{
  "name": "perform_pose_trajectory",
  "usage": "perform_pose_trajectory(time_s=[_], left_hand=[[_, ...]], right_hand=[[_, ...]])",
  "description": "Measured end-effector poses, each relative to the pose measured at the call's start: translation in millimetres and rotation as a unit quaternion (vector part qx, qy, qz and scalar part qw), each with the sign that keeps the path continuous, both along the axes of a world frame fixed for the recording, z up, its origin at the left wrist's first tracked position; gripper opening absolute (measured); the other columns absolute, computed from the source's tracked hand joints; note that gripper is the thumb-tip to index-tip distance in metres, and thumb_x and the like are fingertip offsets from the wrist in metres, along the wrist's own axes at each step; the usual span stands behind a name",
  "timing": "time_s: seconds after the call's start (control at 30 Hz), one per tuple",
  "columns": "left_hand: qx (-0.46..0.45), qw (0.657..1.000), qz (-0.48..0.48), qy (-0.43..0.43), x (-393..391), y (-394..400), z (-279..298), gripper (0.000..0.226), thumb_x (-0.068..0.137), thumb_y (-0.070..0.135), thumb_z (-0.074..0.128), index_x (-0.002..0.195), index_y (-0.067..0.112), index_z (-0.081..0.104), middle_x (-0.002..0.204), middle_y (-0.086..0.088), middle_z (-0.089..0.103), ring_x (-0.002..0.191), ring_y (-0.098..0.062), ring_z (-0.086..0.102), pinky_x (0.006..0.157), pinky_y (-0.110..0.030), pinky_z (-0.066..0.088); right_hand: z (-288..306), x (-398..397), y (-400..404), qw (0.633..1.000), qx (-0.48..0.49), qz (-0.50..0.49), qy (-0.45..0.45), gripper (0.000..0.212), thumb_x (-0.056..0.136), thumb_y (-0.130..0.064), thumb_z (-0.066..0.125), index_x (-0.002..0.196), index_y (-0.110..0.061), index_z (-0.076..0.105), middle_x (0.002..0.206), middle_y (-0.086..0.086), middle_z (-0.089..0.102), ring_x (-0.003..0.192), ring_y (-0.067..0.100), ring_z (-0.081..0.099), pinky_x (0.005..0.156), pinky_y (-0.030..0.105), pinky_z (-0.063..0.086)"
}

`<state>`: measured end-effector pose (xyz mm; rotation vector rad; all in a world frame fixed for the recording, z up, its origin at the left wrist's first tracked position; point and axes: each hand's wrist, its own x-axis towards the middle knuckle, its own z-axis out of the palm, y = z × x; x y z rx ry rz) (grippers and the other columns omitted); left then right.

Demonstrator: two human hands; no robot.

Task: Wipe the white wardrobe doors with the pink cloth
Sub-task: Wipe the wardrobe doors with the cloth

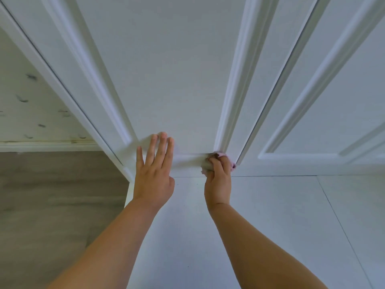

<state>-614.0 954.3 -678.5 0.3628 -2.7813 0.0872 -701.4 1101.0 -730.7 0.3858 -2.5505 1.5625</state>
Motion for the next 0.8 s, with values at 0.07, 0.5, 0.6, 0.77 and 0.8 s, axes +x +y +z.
perform_pose_trajectory(time_s=[0.07,0.5,0.6,0.77,0.8], left_hand=[[0.018,1.000,0.001,-0.011,7,-5,-7,0.100,0.070,0.006,0.057,0.159,0.007,0.012,0.168,-0.009,0.000,0.154,-0.029,0.000,0.119,-0.061,0.016],[0.189,0.973,0.133,0.026,58,-60,-35,0.081,0.072,-0.007,0.064,0.148,0.006,0.040,0.158,-0.014,0.028,0.142,-0.033,0.031,0.111,-0.053,0.038],[0.222,0.966,0.128,0.027,51,-47,-45,0.077,0.075,-0.005,0.065,0.147,0.005,0.039,0.155,-0.015,0.029,0.144,-0.033,0.029,0.109,-0.053,0.041],[0.262,0.956,0.125,0.046,27,-29,-48,0.076,0.076,-0.002,0.065,0.147,0.007,0.039,0.150,-0.014,0.033,0.140,-0.032,0.034,0.107,-0.049,0.044],[0.265,0.956,0.119,0.046,25,-27,-49,0.075,0.076,-0.002,0.064,0.146,0.006,0.040,0.149,-0.014,0.034,0.139,-0.033,0.035,0.107,-0.048,0.044]], right_hand=[[-5,8,-13,0.999,-0.021,-0.024,-0.043,0.032,0.094,0.009,0.048,0.114,-0.010,0.065,0.123,-0.022,0.045,0.095,-0.005,0.057,0.091,0.042,0.055],[-11,47,-122,0.913,0.127,0.333,0.197,0.048,0.091,-0.009,0.036,0.133,-0.016,0.059,0.131,0.000,0.058,0.109,0.027,0.059,0.090,0.043,0.052],[-24,29,-97,0.921,0.159,0.299,0.191,0.054,0.083,0.007,0.045,0.132,-0.010,0.061,0.127,0.004,0.058,0.099,0.029,0.056,0.082,0.043,0.051],[-26,-11,-16,0.944,0.162,0.204,0.203,0.052,0.081,0.015,0.050,0.128,-0.004,0.064,0.123,0.012,0.060,0.095,0.034,0.059,0.077,0.046,0.054],[-25,-16,-1,0.949,0.159,0.184,0.201,0.048,0.085,0.013,0.050,0.127,-0.003,0.064,0.124,0.013,0.059,0.097,0.034,0.058,0.078,0.044,0.055]])
